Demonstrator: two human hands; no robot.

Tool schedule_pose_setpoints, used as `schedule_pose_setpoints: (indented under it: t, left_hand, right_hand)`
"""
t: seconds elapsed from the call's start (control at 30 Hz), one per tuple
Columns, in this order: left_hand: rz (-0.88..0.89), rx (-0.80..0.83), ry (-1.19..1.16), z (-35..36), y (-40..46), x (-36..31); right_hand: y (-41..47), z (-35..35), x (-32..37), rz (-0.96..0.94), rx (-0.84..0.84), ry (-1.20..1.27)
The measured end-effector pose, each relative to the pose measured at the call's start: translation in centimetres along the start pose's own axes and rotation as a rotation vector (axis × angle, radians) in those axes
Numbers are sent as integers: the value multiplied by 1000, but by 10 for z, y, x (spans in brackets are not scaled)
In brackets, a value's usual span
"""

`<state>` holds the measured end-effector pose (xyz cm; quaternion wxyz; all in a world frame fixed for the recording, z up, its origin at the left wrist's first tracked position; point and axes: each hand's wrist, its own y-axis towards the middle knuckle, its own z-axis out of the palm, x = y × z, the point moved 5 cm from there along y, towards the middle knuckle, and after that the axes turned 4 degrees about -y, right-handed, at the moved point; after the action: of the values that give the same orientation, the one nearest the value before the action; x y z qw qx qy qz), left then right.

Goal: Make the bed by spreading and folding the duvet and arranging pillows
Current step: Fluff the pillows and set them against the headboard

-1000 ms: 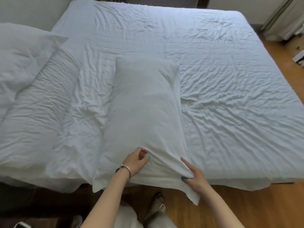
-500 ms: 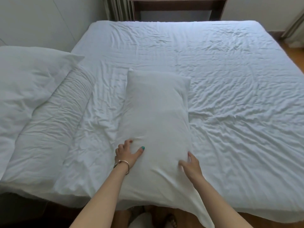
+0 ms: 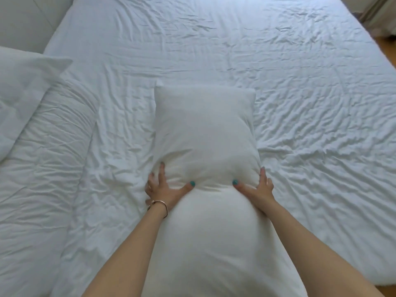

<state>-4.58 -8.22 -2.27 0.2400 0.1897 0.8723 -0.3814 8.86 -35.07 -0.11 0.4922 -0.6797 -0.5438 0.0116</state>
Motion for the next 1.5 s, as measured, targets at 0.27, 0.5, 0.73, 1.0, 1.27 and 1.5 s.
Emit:
schedule_pose_setpoints:
  t: [0.27,0.5,0.73,1.0,1.27,1.5]
  left_hand:
    - [-115,63,-32,-5,-2,1]
    - [97,-10,-201,-22,-48,-29]
    - [390,-171,-357,-64,-125,-70]
    - [548,-369,-325,-125,-220,-101]
    - [676,-473,-305,-255,-284,-121]
    - [669,-558,-229,-397,-321,-77]
  right_hand:
    - [-2,-5,7,-19,4,1]
    - [-45,-26,26,-226,43,118]
    - [-125,-72,61,-556,-54,-4]
    - [-212,-111,88,-806,-132,2]
    - [-308,-107,173,-1086,-80,5]
    - [-381,-38,262,-1282,40,36]
